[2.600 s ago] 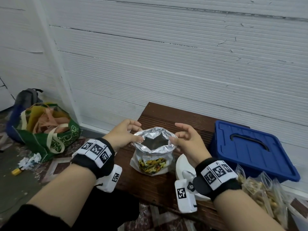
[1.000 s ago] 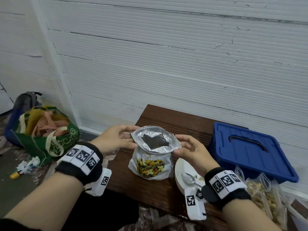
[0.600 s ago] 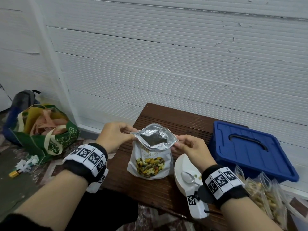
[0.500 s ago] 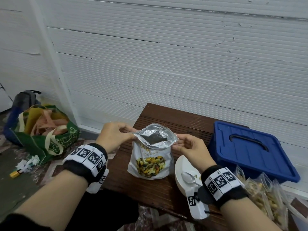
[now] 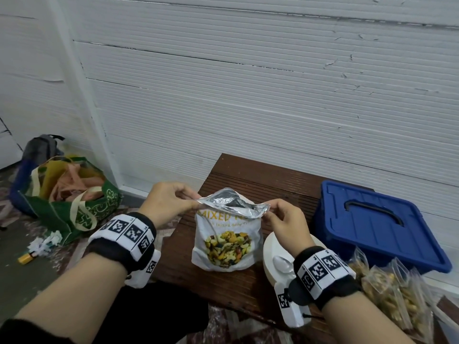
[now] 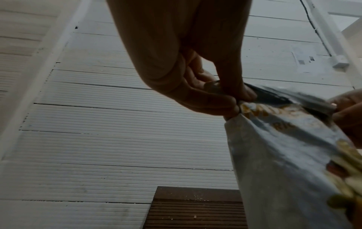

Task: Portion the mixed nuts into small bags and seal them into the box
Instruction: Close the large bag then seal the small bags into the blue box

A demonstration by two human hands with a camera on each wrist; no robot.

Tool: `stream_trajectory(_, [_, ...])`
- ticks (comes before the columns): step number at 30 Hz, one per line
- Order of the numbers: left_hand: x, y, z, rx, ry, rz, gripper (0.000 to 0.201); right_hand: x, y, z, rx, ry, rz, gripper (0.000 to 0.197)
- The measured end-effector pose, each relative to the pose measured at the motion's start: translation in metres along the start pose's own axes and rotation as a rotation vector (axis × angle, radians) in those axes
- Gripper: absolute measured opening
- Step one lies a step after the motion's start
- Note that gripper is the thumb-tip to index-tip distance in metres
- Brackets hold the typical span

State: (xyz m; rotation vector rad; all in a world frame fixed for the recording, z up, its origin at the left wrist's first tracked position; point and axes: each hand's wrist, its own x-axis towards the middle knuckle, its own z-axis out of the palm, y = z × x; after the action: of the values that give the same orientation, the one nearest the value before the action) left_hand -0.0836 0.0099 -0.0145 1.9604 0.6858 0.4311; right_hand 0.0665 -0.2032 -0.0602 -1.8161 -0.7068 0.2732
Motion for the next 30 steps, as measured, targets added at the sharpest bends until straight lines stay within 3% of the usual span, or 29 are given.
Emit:
stream_trajectory(11, [0.013,0.003,-0.013,0.073,-0.095,-0.026,0.013,0.005,-0.012,-0.012,-0.049,-0.066,-0.049,0.016])
stream_trajectory(18, [0.013,-0.003,-0.006,0.084,-0.056,-0.056,0.007,-0.007,-0.011,-0.015,0.196,-0.116,0.039,0.016])
stream_trajectory(21, [0.014,-0.003,-0.006,0.082,-0.068,-0.064,0.007,-0.006,-0.009,-0.013,0.199,-0.086,0.039,0.009])
stream_trajectory(30, [0.013,-0.002,-0.013,0.124,-0.118,-0.01,0.015,0.002,-0.008,-0.019,0.081,-0.136,0.035,0.016])
